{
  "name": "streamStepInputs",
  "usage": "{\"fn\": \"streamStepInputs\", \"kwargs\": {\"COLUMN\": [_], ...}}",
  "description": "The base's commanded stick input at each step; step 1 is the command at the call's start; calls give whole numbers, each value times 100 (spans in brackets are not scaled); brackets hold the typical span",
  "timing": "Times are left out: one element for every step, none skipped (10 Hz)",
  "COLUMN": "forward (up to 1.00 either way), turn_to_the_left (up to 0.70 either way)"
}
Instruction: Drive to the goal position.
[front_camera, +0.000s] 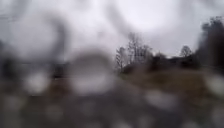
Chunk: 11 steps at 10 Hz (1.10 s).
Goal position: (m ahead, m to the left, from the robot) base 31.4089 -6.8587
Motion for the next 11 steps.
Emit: {"fn": "streamStepInputs", "kwargs": {"forward": [85,85,85,85,85,85,85,85,85,85,85], "turn_to_the_left": [0,0,0,0,0,0,0,0,0,0,0]}}
